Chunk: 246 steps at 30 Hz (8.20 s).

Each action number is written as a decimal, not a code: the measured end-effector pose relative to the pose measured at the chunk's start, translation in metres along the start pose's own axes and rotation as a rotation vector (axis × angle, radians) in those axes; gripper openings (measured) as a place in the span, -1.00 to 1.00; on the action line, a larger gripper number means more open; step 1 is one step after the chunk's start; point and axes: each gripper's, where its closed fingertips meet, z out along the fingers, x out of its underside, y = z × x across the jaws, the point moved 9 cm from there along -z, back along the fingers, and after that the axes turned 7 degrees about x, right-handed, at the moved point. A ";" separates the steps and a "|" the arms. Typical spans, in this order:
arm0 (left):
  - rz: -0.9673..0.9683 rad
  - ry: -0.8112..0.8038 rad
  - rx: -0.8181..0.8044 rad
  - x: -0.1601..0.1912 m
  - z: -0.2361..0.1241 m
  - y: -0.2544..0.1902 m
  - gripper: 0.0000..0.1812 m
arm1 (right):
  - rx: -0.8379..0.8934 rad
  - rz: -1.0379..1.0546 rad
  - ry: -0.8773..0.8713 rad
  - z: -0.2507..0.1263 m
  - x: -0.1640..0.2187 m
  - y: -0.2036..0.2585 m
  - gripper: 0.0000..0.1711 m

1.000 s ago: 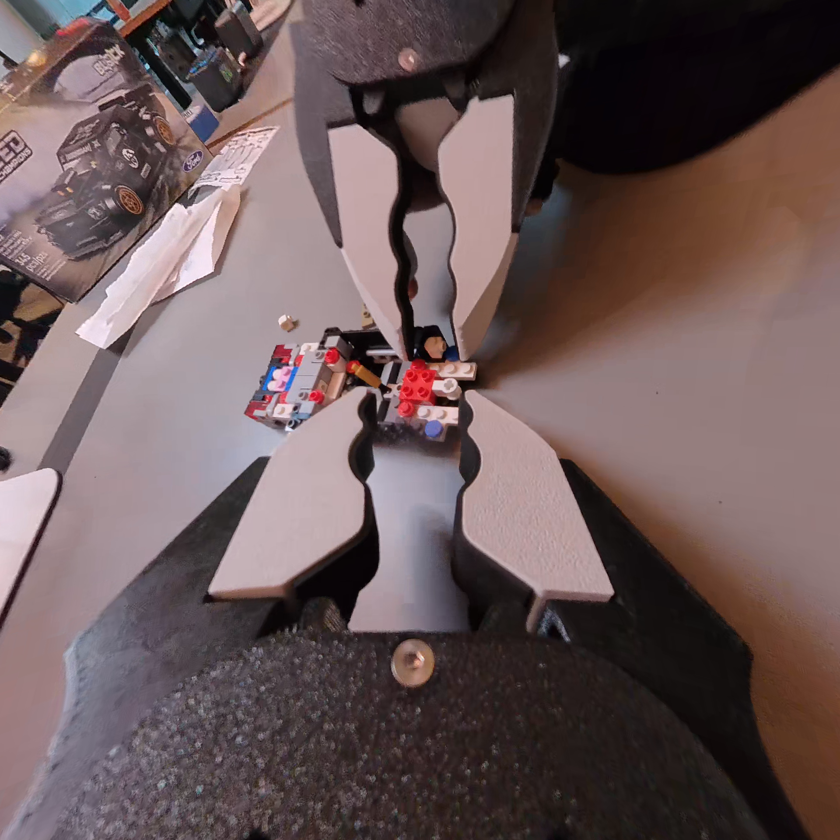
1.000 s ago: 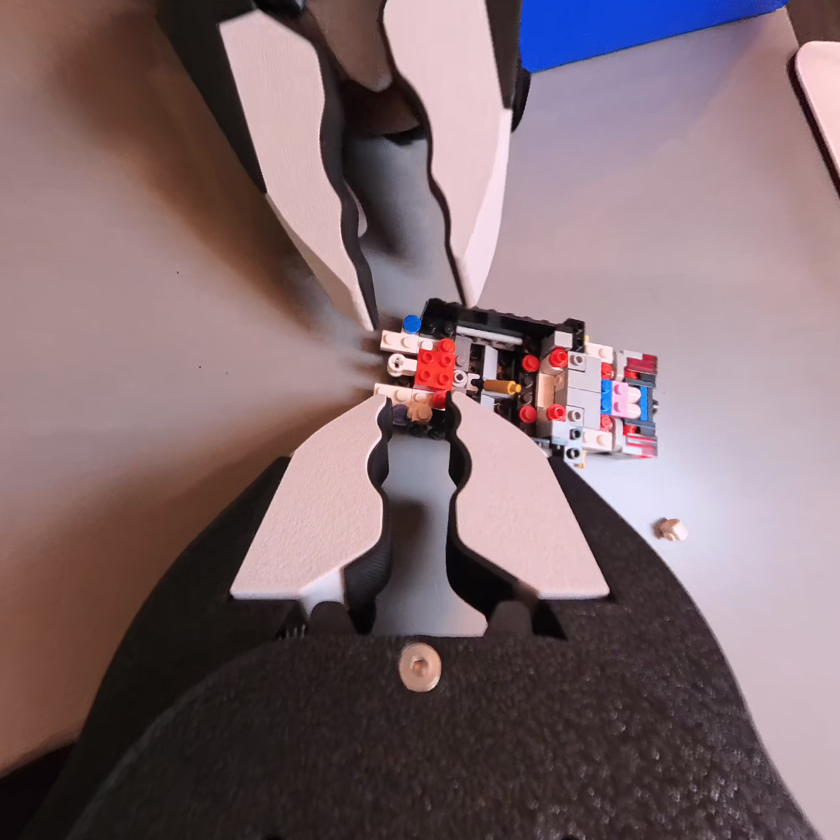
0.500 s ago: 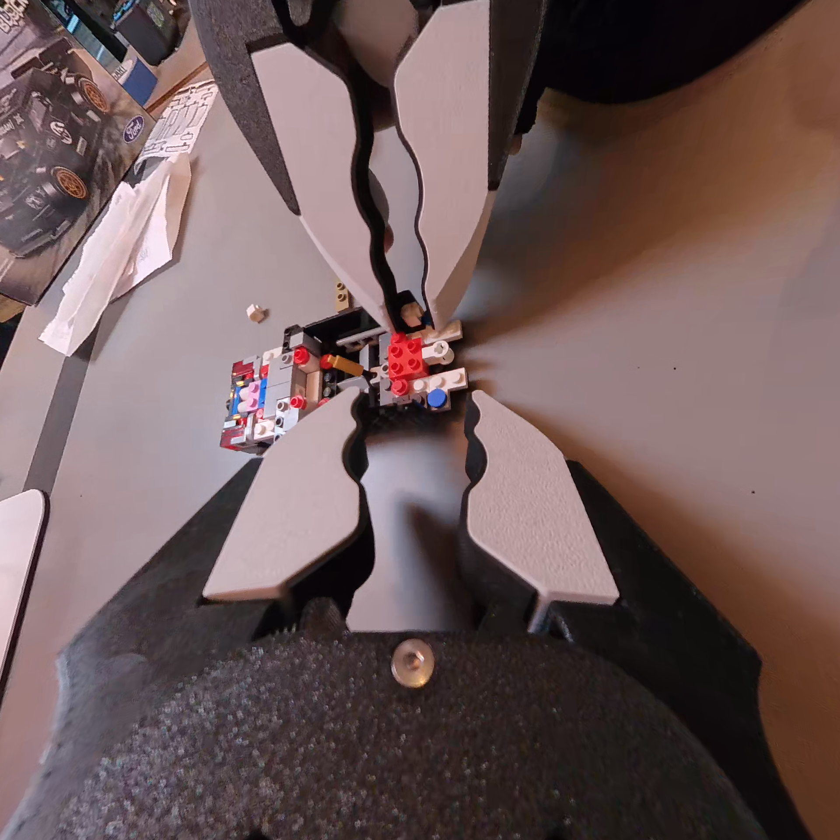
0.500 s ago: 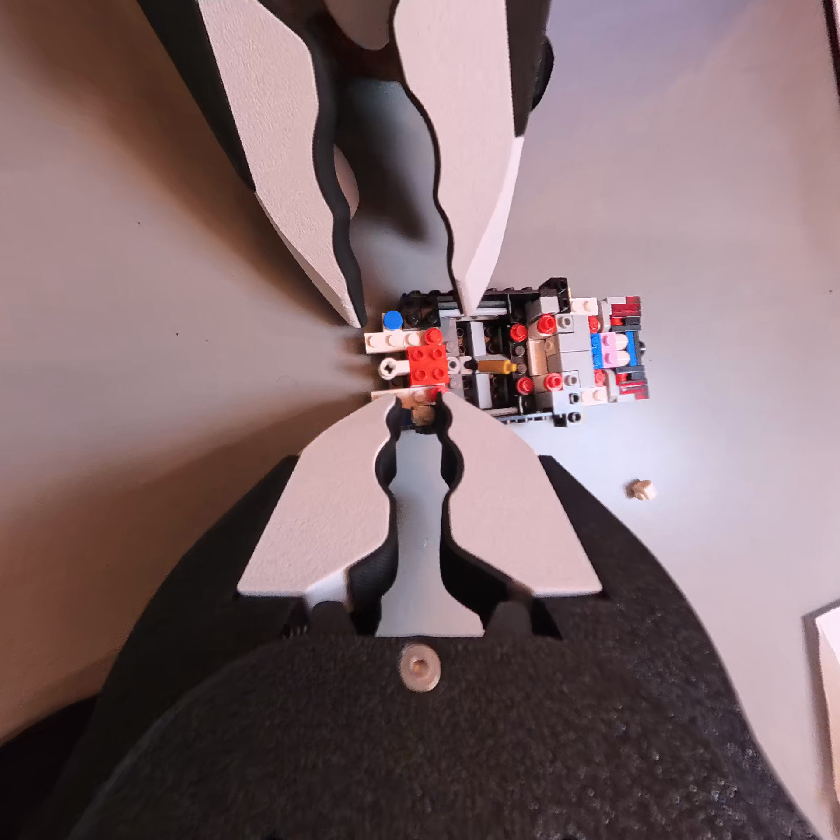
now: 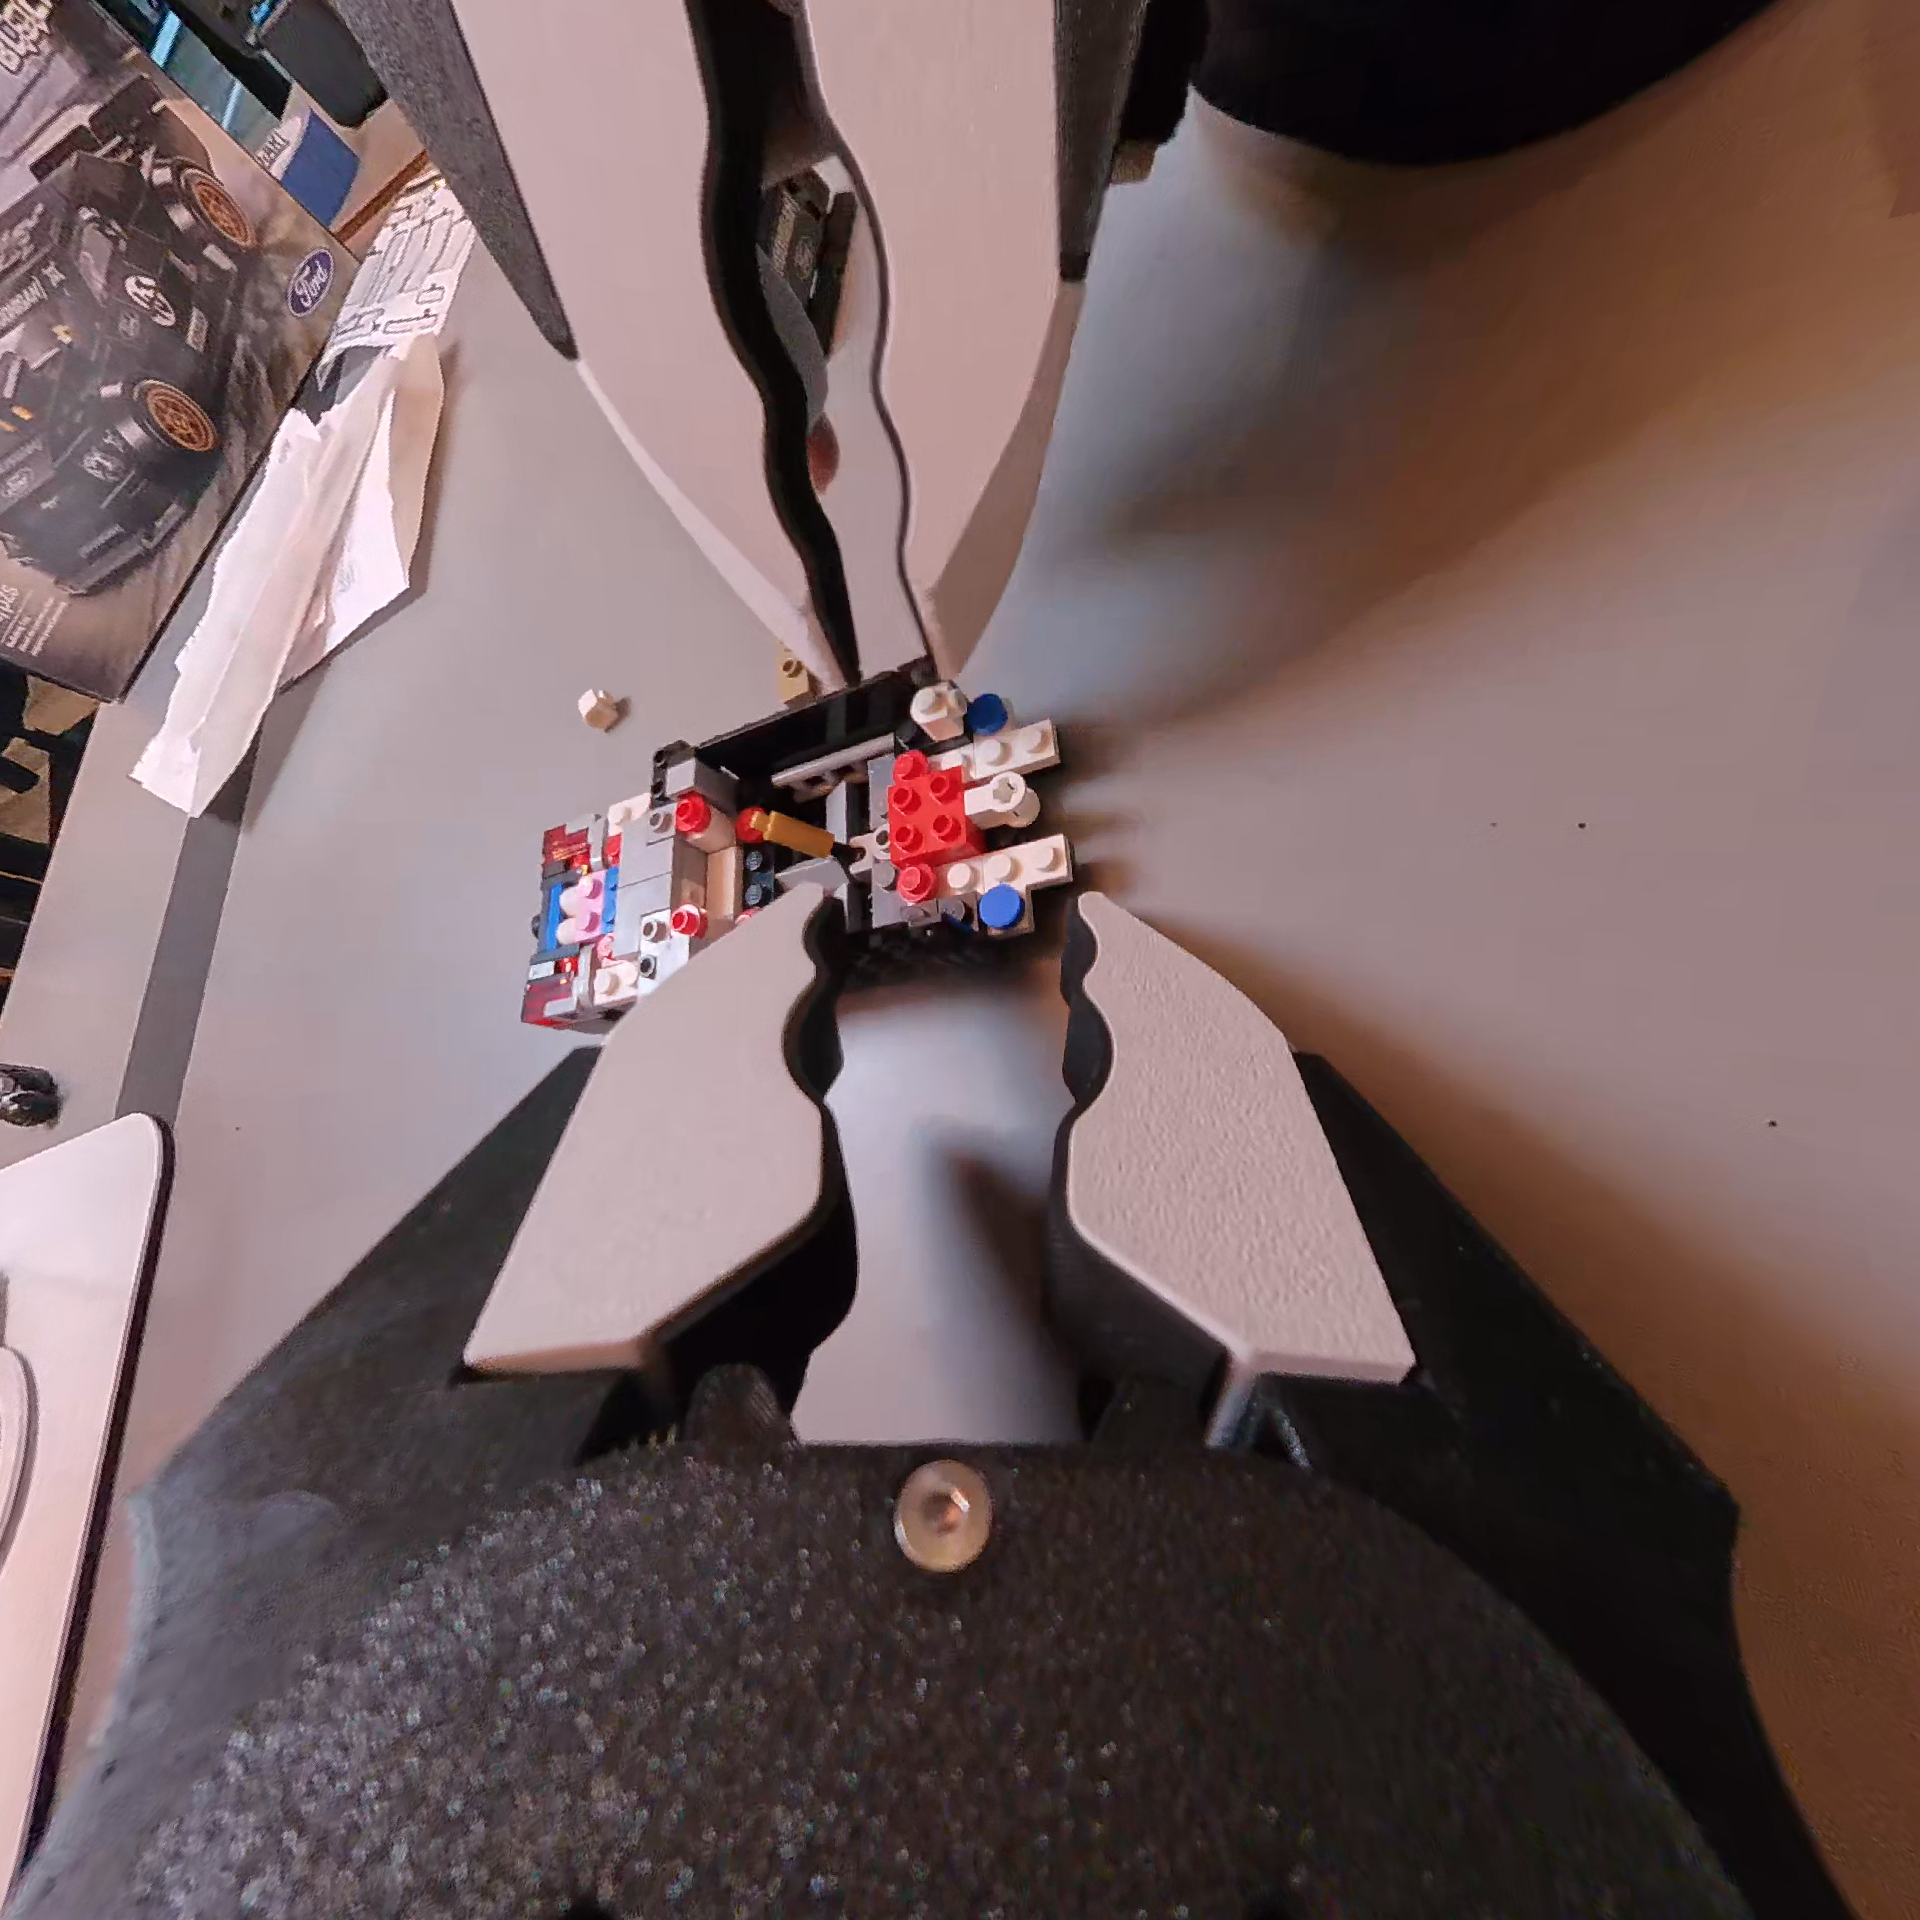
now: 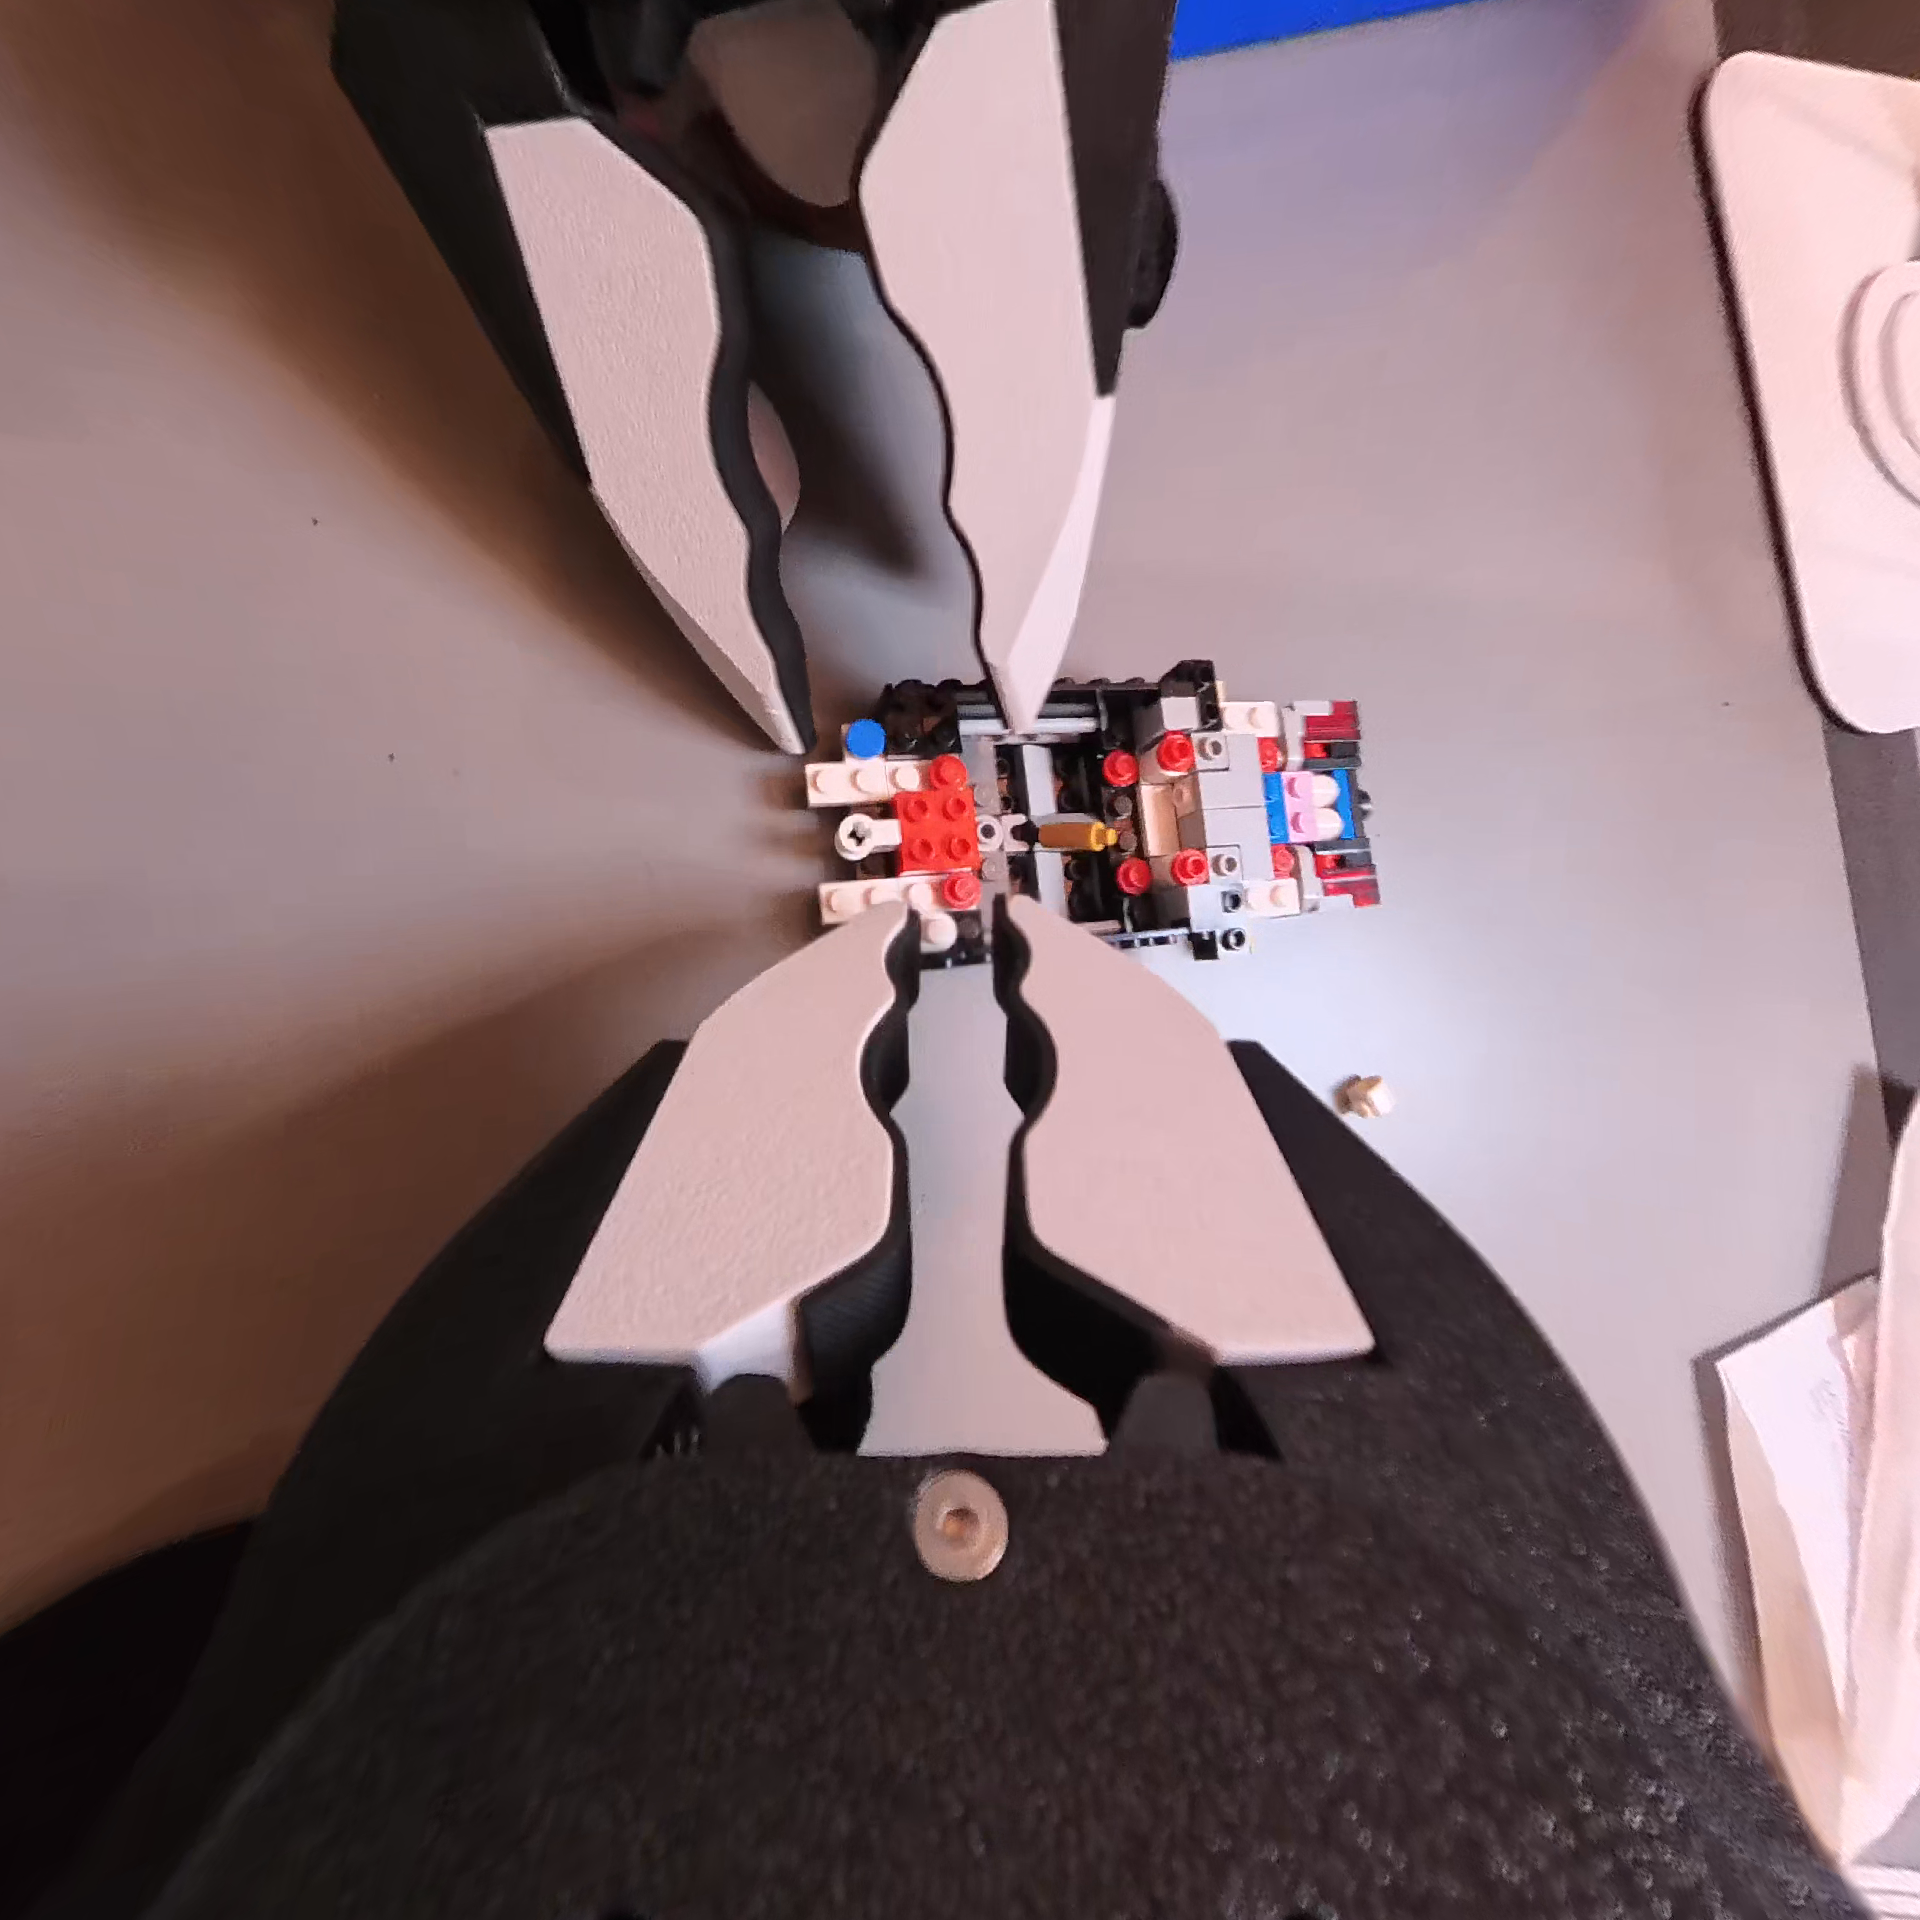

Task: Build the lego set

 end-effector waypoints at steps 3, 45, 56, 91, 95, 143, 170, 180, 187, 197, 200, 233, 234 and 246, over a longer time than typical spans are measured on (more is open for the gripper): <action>-0.004 -0.001 -0.001 0.000 0.000 0.001 -0.56 | -0.044 -0.052 0.062 0.002 -0.009 -0.002 -0.84; -0.243 -0.279 0.033 -0.002 -0.040 -0.002 -0.63 | -0.079 0.372 -0.557 -0.018 -0.013 -0.005 -0.89; -0.804 -0.759 0.333 -0.020 -0.070 -0.006 -0.68 | 0.099 0.155 -0.664 -0.025 -0.056 0.031 -0.89; -0.902 0.099 -0.552 0.077 -0.185 0.044 -0.91 | 0.330 0.344 -0.016 -0.011 0.048 -0.061 -0.68; -0.918 0.265 -0.479 0.091 -0.173 0.039 -0.46 | 0.234 0.406 0.083 0.012 0.053 -0.079 -0.71; -0.077 -0.121 -0.405 -0.007 -0.109 -0.009 -0.82 | -0.069 0.656 -0.616 -0.021 -0.048 -0.048 -0.89; -0.573 0.176 -0.165 0.026 -0.016 0.017 -0.89 | 0.031 0.533 -0.412 -0.019 -0.013 -0.044 -0.80; -0.528 0.075 -0.653 0.006 -0.159 0.038 -0.90 | 0.081 0.494 -0.332 -0.023 0.004 -0.043 -0.80; -0.904 0.227 -0.464 0.078 -0.168 0.040 -0.37 | 0.012 0.394 -0.225 -0.004 0.006 -0.029 -0.77; -0.535 0.030 -0.447 0.036 -0.159 0.028 -0.67 | -0.001 0.321 -0.131 0.013 0.004 -0.016 -0.77; -0.423 -0.035 -0.280 0.012 -0.124 0.009 -0.73 | -0.005 0.382 -0.114 0.015 0.002 -0.017 -0.77; -0.344 0.033 -0.038 0.008 -0.023 -0.032 -0.66 | 0.077 -0.035 0.038 0.022 -0.004 0.015 -0.67; -0.341 0.033 -0.040 0.008 -0.024 -0.032 -0.66 | 0.072 -0.036 0.031 0.020 -0.003 0.014 -0.67; -0.333 0.033 -0.049 0.008 -0.025 -0.032 -0.67 | 0.060 0.089 0.032 0.028 -0.019 0.021 -0.77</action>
